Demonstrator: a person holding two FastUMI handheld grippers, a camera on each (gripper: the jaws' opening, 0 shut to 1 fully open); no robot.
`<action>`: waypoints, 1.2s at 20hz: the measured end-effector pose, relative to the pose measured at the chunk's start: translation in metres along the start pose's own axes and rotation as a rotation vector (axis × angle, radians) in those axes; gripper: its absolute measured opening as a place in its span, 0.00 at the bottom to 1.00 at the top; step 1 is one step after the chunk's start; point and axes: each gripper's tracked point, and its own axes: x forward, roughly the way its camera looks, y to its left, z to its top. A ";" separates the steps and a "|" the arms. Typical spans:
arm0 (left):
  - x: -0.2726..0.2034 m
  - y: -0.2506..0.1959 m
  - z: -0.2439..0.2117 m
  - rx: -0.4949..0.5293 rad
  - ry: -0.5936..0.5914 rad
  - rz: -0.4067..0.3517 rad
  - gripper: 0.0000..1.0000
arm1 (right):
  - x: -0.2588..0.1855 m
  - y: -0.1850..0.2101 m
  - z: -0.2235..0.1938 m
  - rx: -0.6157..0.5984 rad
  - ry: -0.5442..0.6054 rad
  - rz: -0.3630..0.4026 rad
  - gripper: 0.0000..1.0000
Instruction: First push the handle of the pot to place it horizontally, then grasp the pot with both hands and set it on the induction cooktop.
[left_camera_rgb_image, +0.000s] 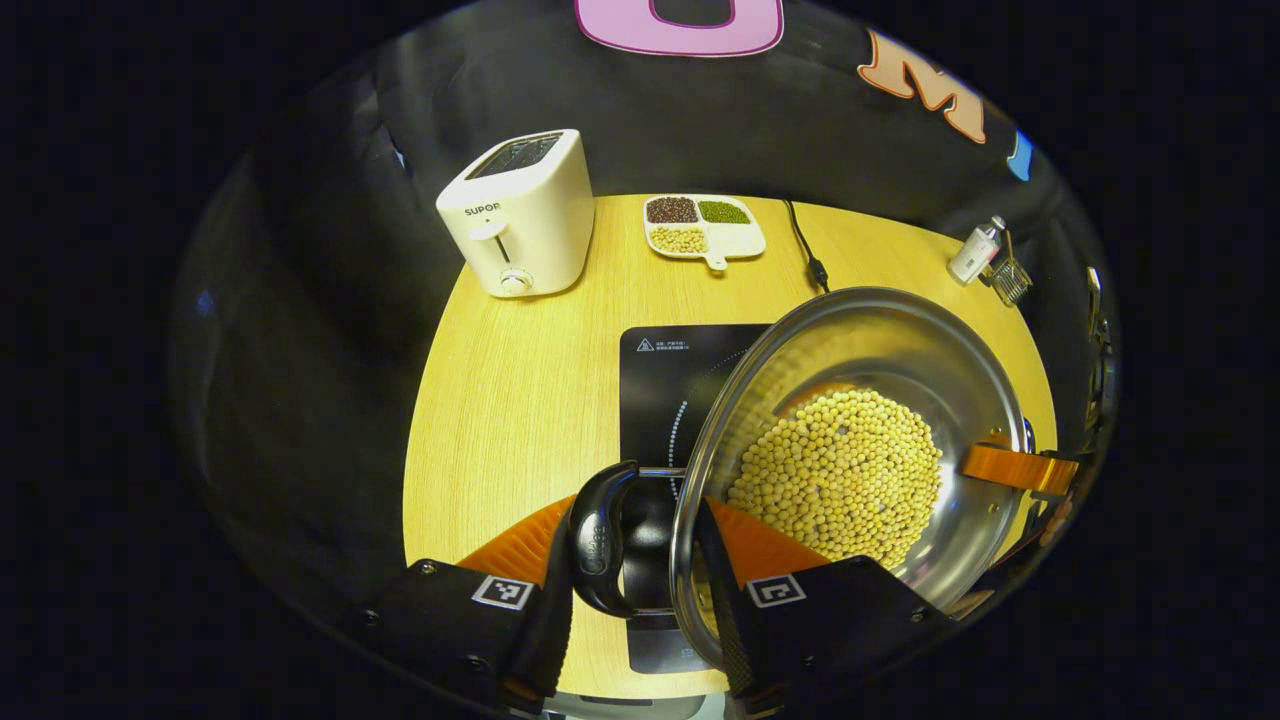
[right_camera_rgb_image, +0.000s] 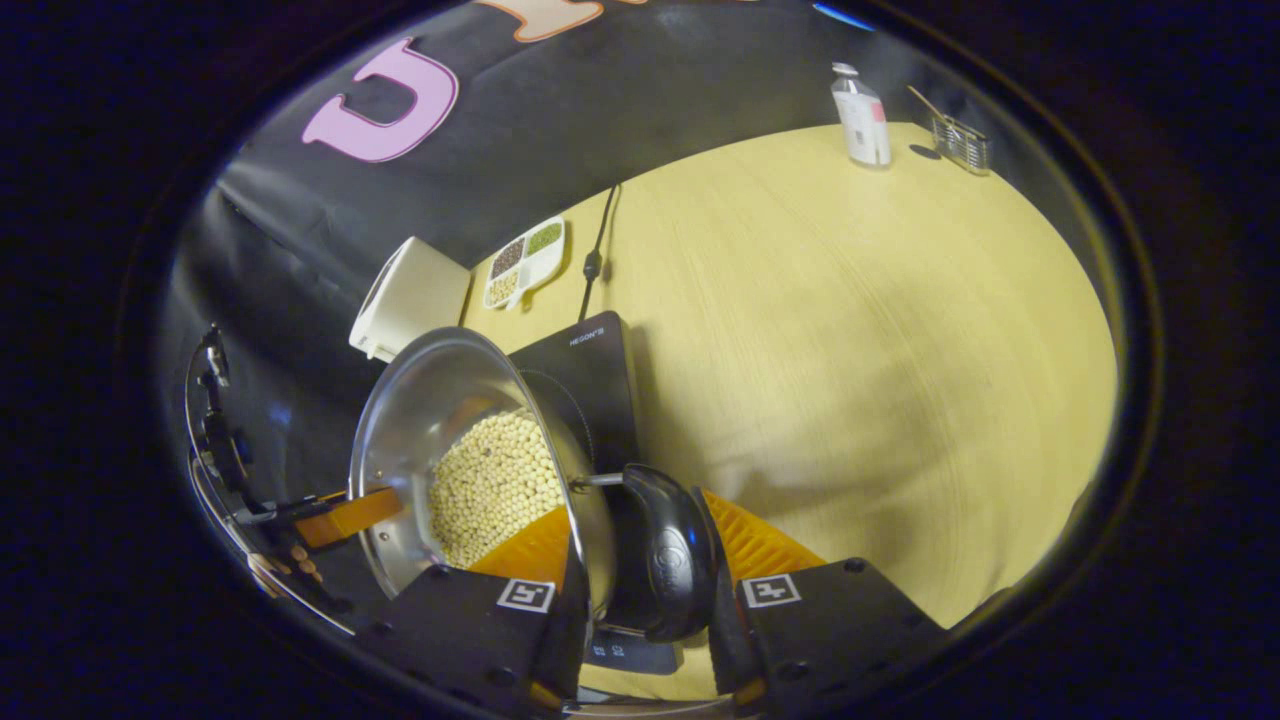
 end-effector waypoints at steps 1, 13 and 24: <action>0.000 0.000 0.001 0.002 0.004 0.003 0.63 | 0.000 0.000 -0.001 0.002 0.003 -0.001 0.47; 0.007 -0.002 0.001 0.013 0.010 0.021 0.66 | 0.005 0.000 0.002 0.017 0.035 -0.020 0.53; 0.008 -0.001 0.000 0.012 0.016 0.010 0.70 | 0.006 0.000 0.000 0.020 0.067 0.025 0.49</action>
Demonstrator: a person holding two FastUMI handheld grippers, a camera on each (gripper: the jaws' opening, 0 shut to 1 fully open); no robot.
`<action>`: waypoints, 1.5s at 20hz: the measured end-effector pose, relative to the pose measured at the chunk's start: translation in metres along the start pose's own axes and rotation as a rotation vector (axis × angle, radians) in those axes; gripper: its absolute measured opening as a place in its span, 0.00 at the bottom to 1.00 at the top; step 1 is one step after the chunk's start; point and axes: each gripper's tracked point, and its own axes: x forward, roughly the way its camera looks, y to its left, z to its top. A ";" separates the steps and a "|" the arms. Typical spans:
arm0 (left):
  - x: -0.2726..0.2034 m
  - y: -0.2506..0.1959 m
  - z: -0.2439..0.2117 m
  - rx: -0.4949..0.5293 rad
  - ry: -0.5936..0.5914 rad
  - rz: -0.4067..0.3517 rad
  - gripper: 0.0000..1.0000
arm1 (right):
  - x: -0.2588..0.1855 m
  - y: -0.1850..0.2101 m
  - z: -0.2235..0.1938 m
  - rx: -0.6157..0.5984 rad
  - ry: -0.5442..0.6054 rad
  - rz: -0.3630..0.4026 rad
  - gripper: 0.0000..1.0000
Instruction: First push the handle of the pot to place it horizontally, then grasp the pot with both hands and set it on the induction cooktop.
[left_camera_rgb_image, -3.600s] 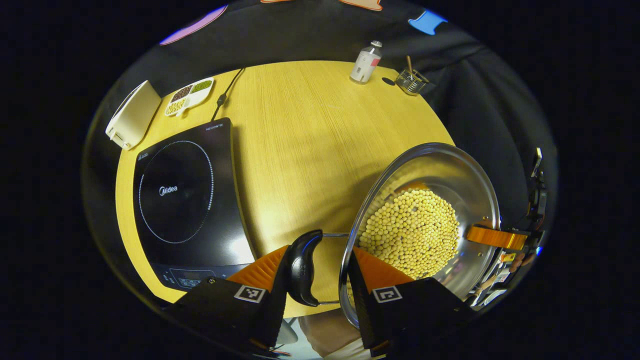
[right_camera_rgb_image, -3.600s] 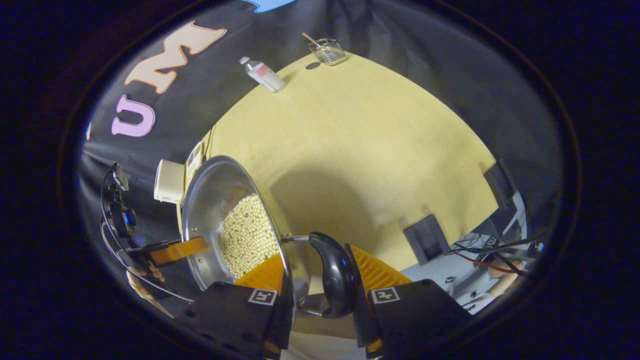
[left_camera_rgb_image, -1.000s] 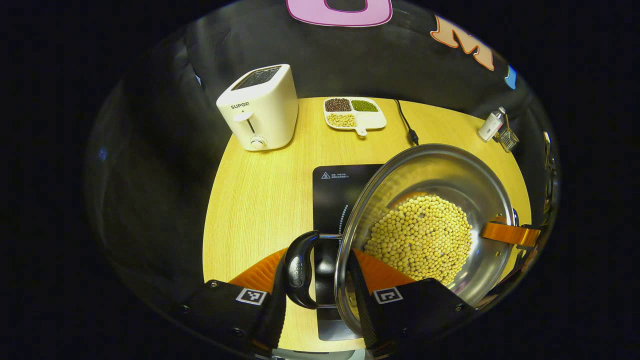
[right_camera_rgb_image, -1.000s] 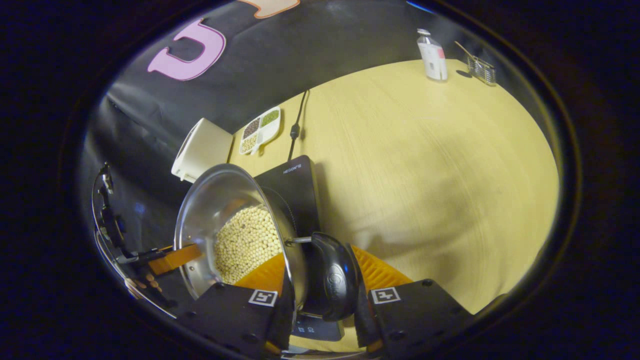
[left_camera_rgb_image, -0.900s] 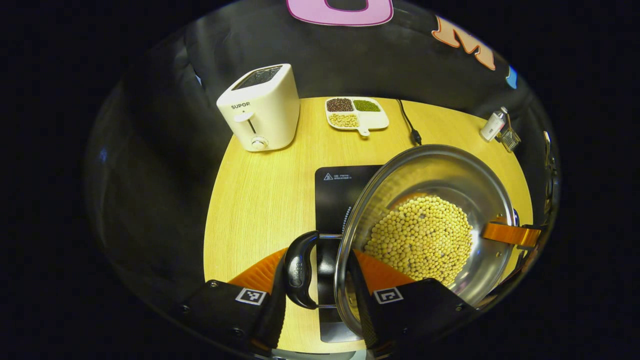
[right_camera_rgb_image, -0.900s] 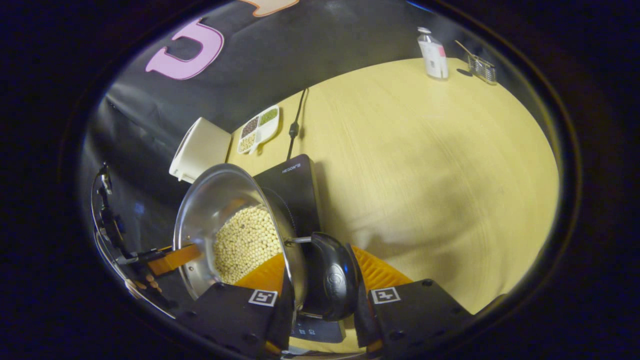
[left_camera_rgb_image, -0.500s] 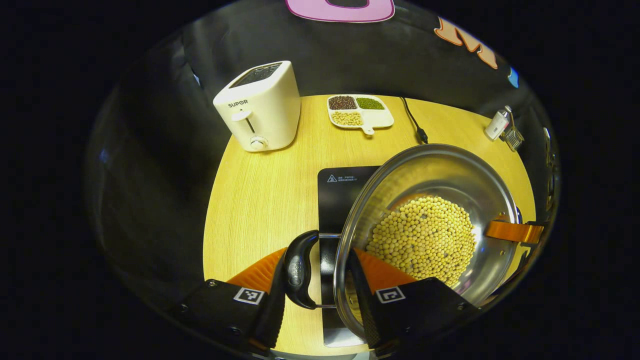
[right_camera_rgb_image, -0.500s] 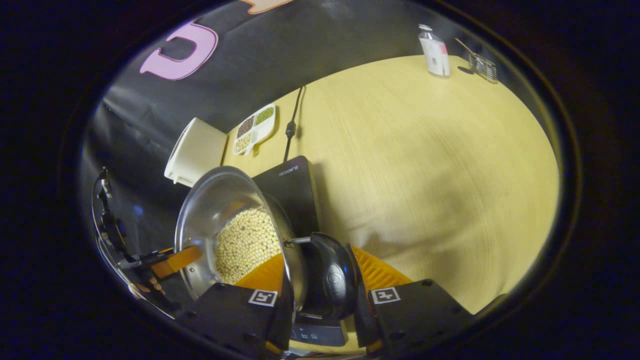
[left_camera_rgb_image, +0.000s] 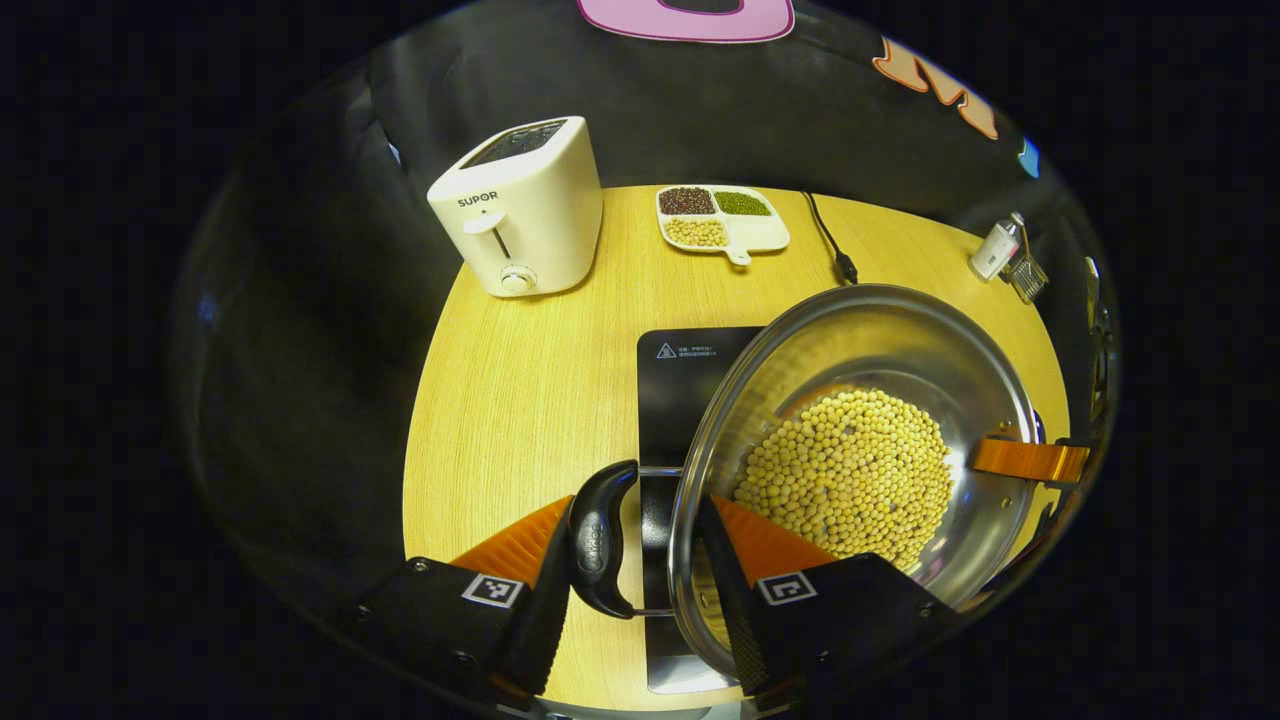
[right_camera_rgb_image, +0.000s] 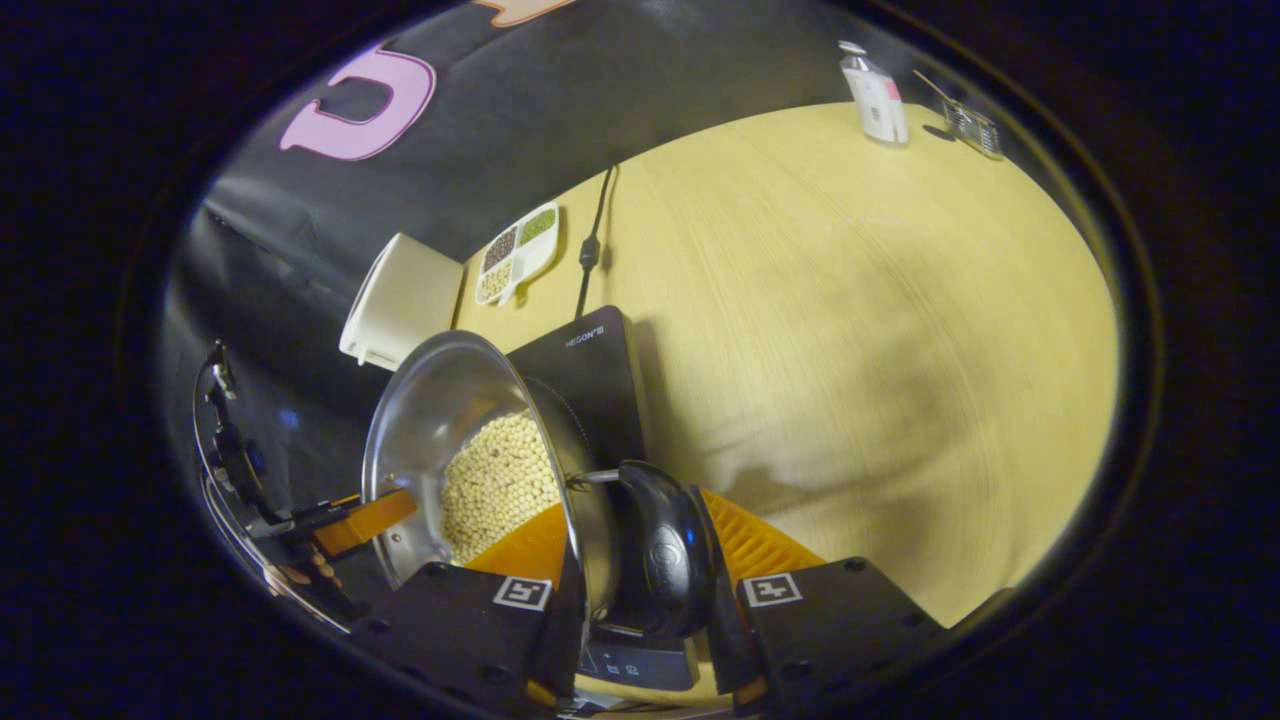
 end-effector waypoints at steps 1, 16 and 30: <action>0.001 0.000 0.000 -0.003 -0.002 0.000 0.71 | -0.001 0.000 0.000 0.001 0.004 0.005 0.49; -0.037 -0.007 0.039 -0.101 -0.251 0.099 0.98 | -0.070 -0.012 0.044 -0.051 -0.251 0.070 0.92; -0.151 -0.118 0.057 0.017 -0.430 0.037 0.98 | -0.204 -0.039 0.063 -0.315 -0.475 0.015 0.93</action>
